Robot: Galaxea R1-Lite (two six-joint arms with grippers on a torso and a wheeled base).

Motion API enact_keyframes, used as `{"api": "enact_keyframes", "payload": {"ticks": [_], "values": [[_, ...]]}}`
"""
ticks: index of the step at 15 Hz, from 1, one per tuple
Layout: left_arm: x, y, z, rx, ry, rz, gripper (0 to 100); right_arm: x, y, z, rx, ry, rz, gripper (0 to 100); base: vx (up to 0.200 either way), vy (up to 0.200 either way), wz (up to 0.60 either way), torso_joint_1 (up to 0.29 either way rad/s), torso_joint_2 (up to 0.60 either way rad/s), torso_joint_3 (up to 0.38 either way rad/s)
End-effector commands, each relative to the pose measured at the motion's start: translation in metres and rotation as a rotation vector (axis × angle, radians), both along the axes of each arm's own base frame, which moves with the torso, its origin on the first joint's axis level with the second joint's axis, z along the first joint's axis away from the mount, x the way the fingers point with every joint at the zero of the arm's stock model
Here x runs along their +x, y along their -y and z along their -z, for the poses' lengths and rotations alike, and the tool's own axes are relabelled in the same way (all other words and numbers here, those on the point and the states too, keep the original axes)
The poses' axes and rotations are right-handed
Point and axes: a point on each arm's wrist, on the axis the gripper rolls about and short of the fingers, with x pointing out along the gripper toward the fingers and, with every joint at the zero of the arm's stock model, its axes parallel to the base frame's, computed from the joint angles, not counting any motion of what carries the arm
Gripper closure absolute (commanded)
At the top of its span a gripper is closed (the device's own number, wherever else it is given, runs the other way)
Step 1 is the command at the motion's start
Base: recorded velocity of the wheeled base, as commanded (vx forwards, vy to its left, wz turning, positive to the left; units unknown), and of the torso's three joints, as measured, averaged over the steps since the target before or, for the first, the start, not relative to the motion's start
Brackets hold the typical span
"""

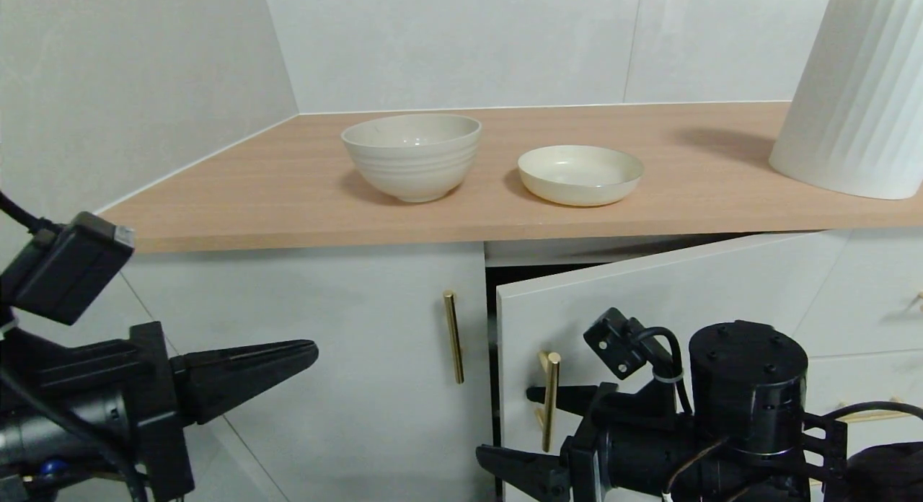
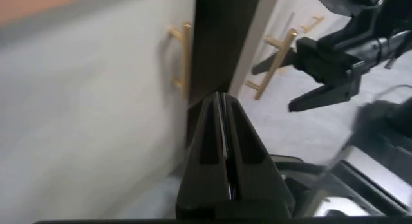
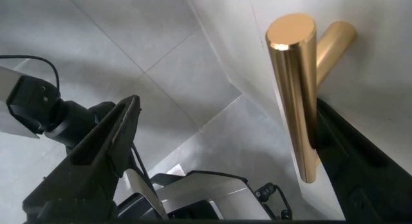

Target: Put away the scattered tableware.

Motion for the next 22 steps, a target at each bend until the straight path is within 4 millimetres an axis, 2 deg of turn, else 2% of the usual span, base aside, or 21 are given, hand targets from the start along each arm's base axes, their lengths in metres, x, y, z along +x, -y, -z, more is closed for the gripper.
{"api": "enact_keyframes", "payload": {"ticks": [1, 4, 10, 12, 15, 17, 19, 21, 22], "values": [[0.009, 0.011, 0.006, 0.001, -0.043, 0.031, 100, 0.000, 0.000, 0.001, 0.000, 0.000, -0.001, 0, 0.000, 0.000, 0.00, 0.000, 0.00, 0.000], [0.013, 0.017, 0.017, 0.008, -0.089, 0.043, 100, 0.001, -0.001, 0.002, -0.004, -0.003, -0.001, 0, 0.000, 0.000, 0.00, 0.000, 0.00, 0.000], [0.017, 0.029, 0.028, 0.029, -0.143, 0.091, 100, 0.000, -0.001, 0.001, -0.001, -0.001, -0.001, 0, -0.200, 0.000, 0.00, 0.004, 0.00, 0.003], [0.023, 0.034, 0.034, 0.043, -0.169, 0.095, 100, 0.000, 0.000, 0.002, -0.002, -0.006, 0.000, 0, 0.000, 0.000, 0.00, 0.000, 0.00, 0.000], [0.050, 0.054, 0.045, 0.016, -0.146, 0.105, 100, -0.001, 0.001, 0.003, -0.003, -0.016, -0.019, 0, 0.000, 0.000, 0.00, 0.000, 0.00, 0.000], [0.079, 0.078, 0.067, -0.022, -0.130, 0.119, 100, -0.003, 0.003, 0.004, -0.004, -0.022, -0.036, 0, 0.000, 0.000, 0.00, 0.000, 0.00, 0.000], [0.097, 0.093, 0.085, -0.030, -0.115, 0.113, 100, -0.003, 0.003, 0.004, -0.006, -0.022, -0.035, 0, 0.000, 0.000, 0.00, 0.000, 0.00, 0.000], [0.109, 0.110, 0.103, -0.028, -0.101, 0.113, 100, -0.003, 0.004, 0.004, -0.006, -0.022, -0.035, 0, 0.000, 0.000, 0.00, 0.000, 0.00, 0.000], [0.112, 0.114, 0.104, -0.030, -0.096, 0.119, 100, -0.003, 0.004, 0.003, -0.003, -0.020, -0.035, 0, 0.000, 0.000, 0.00, 0.000, 0.00, 0.000]]}}
